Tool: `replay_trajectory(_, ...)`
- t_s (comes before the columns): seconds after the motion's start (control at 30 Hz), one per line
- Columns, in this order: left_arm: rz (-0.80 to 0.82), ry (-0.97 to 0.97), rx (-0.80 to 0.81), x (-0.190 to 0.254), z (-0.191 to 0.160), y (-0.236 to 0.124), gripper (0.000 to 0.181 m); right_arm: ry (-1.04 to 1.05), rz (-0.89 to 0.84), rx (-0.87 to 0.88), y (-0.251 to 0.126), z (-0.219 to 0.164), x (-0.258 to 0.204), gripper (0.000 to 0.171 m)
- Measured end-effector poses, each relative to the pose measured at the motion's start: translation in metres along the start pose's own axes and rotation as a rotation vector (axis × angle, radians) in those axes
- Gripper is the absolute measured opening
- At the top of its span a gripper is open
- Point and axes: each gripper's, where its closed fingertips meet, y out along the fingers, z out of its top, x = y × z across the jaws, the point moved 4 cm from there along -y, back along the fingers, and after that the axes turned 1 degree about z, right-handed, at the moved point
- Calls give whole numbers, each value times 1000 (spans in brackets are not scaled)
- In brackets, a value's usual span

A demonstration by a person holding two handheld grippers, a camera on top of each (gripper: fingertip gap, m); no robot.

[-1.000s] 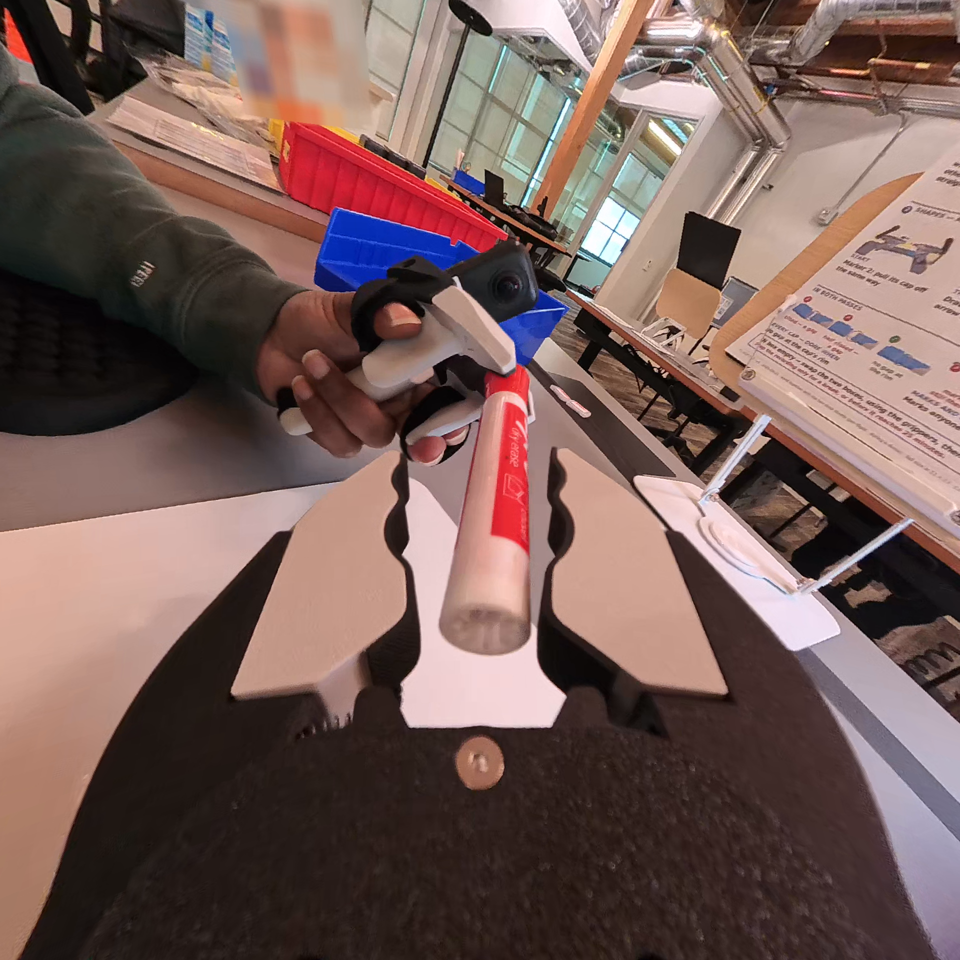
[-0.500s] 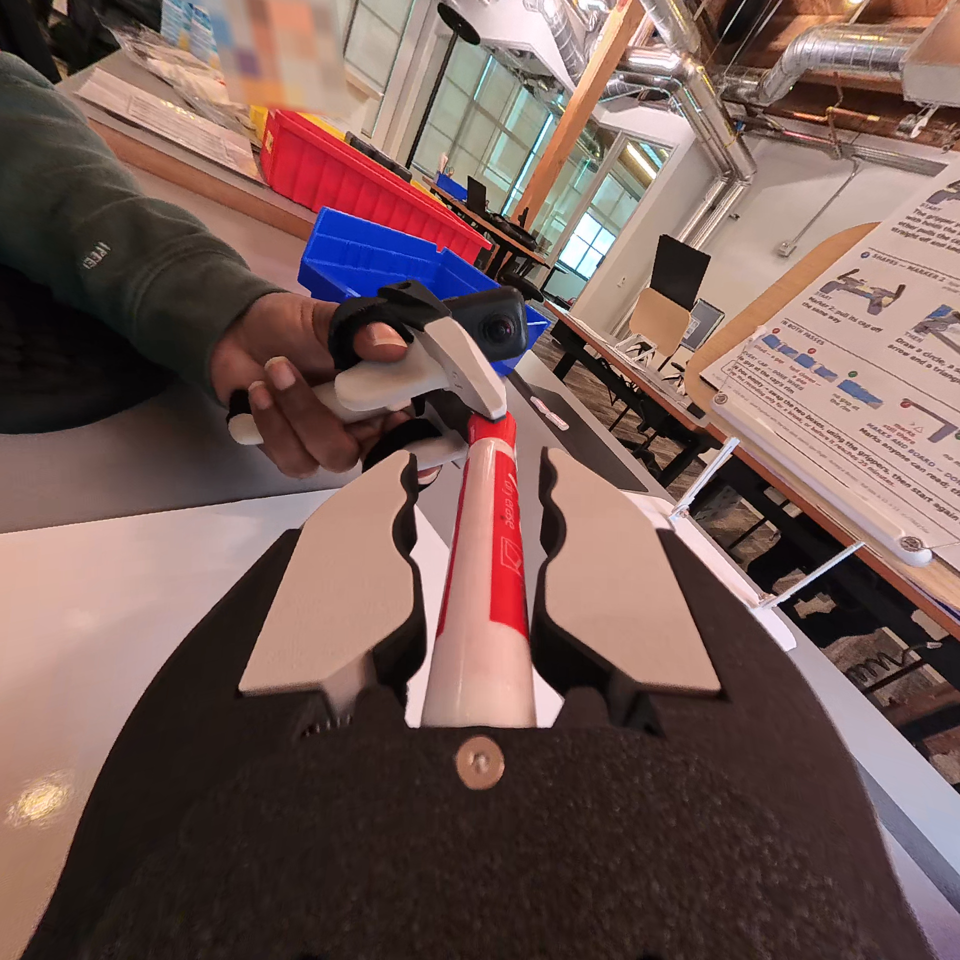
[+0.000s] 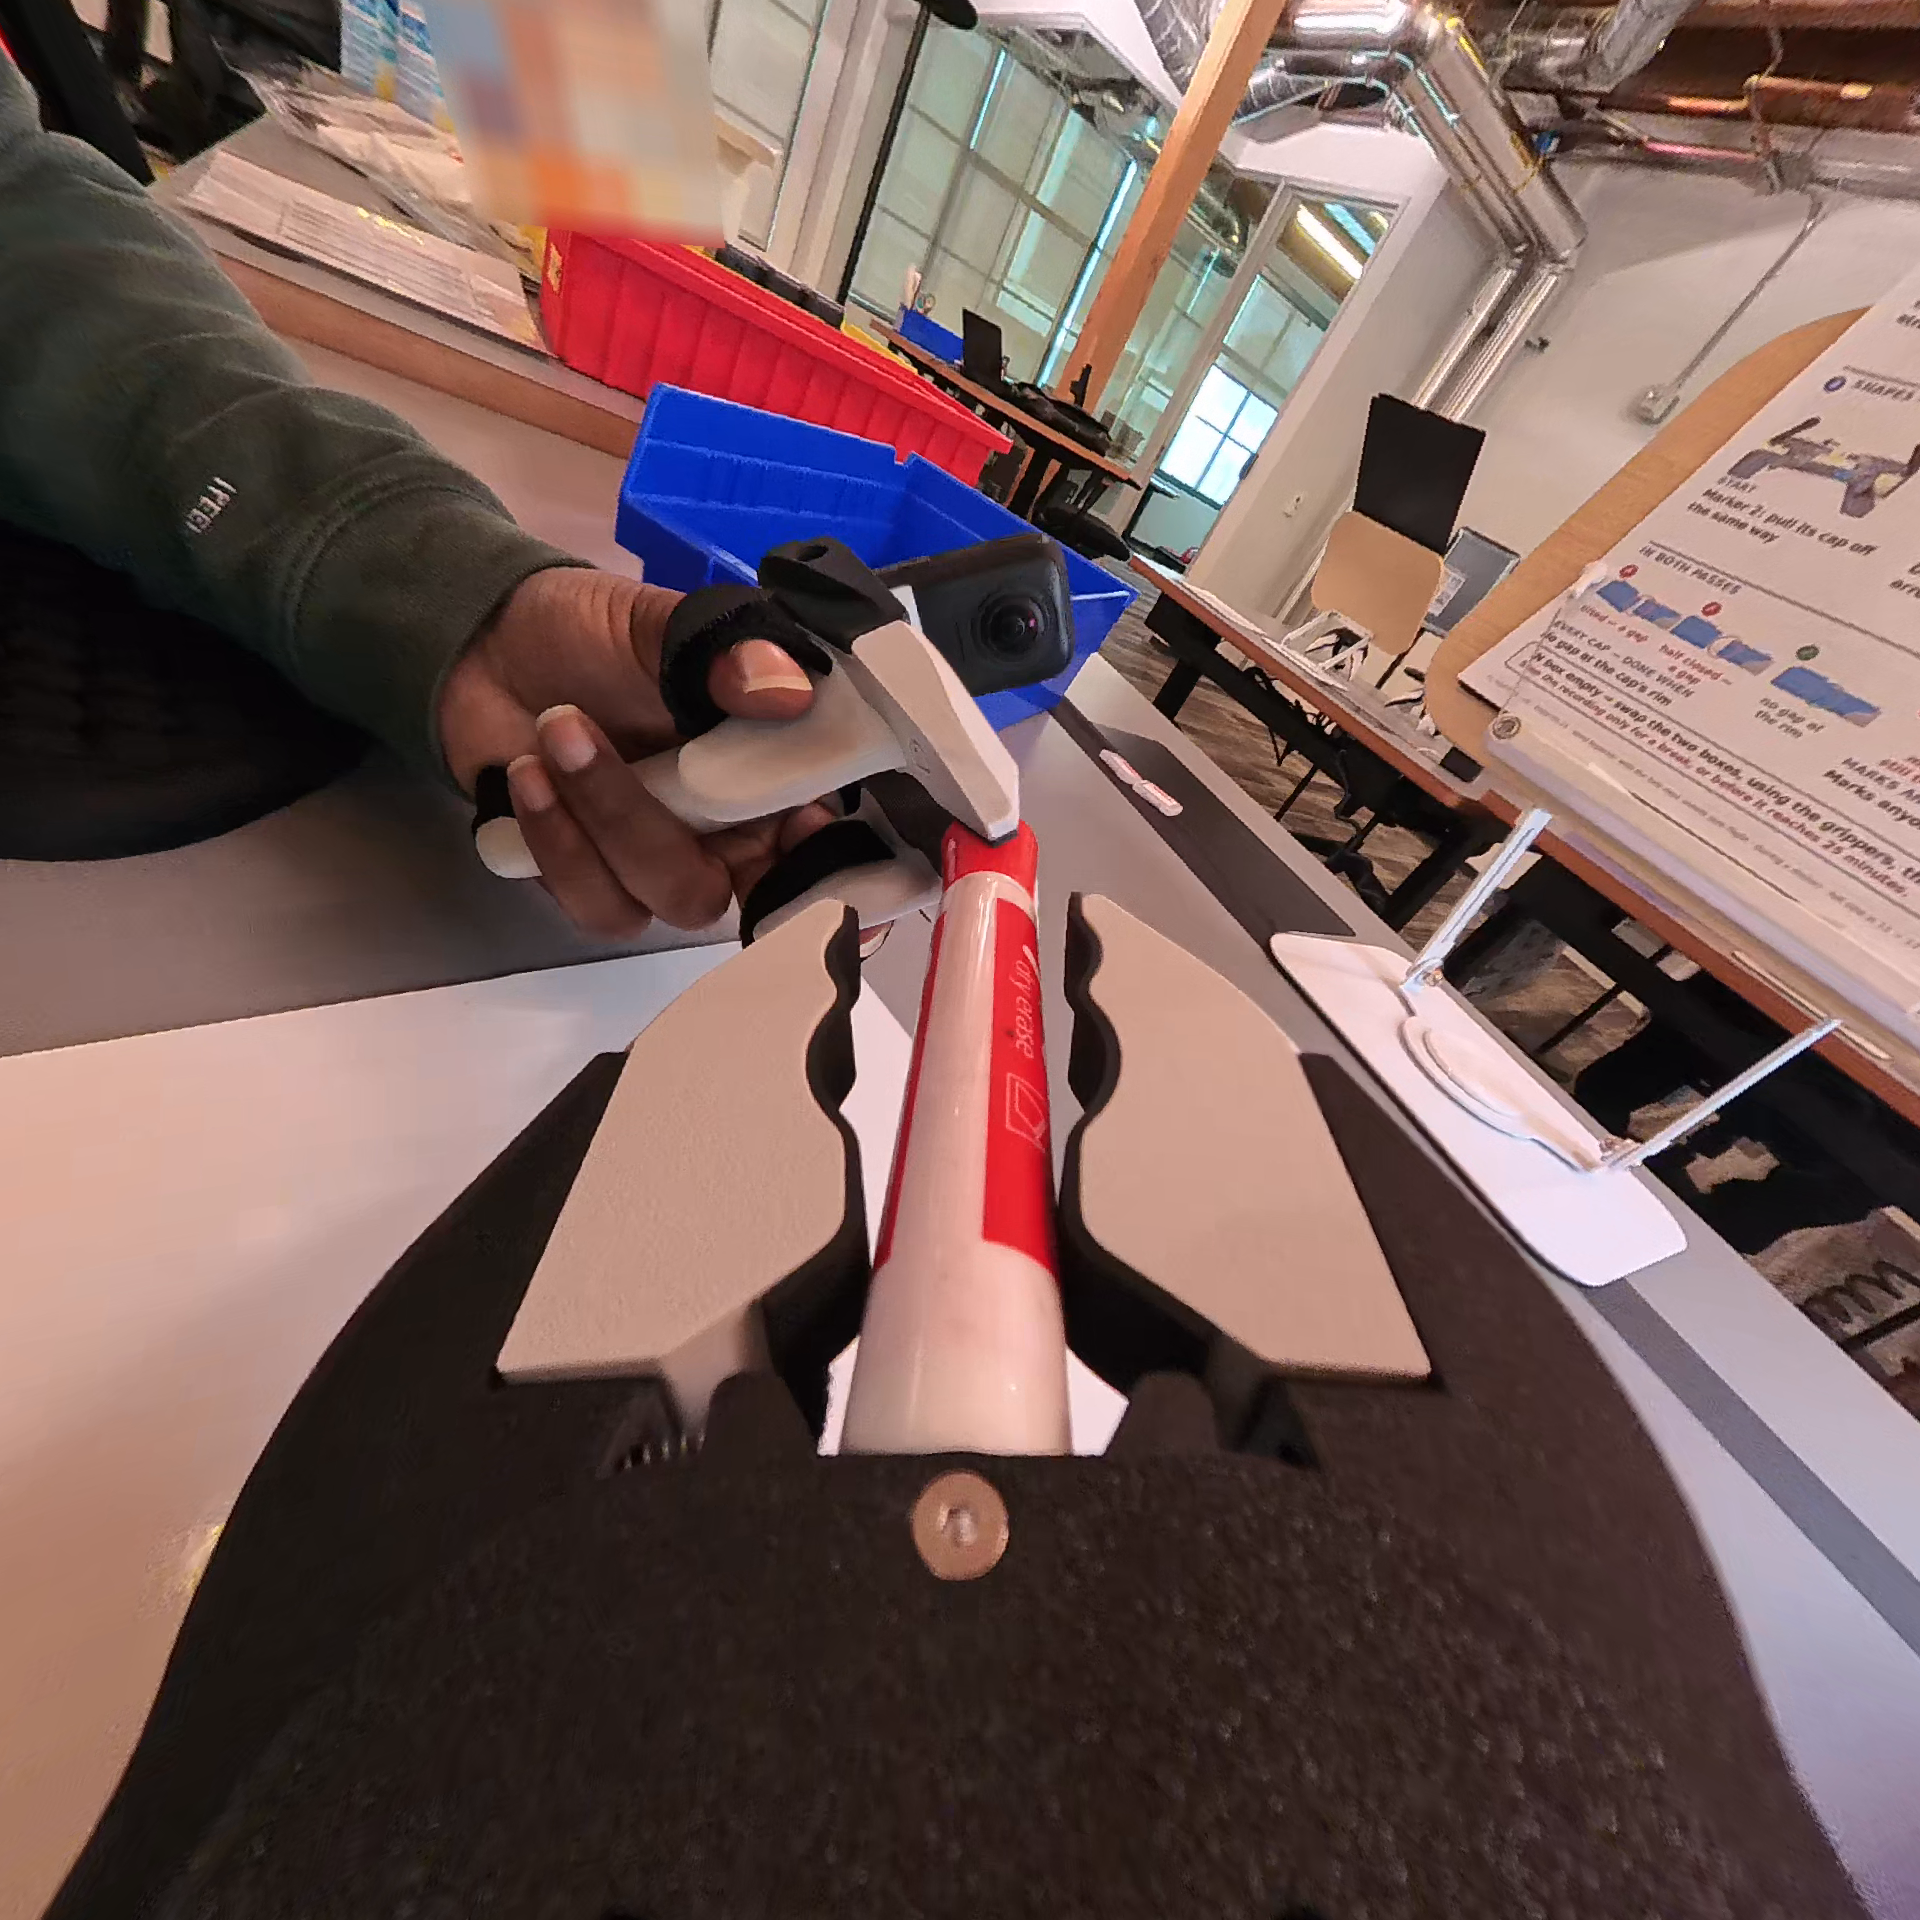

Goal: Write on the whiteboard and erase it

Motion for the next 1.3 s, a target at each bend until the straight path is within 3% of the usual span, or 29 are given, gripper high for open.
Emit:
replay_trajectory(0.6,6,10,-10,2,-5,3,20,-14,5,12,-4,3,0,35)
replay_trajectory(0.9,-13,-24,-33,-1,-7,3,20,122,73,-17,-4,2,2,34)
replay_trajectory(1.3,-8,184,-165,8,-17,7,20,237,182,-9,-6,5,-3,33)
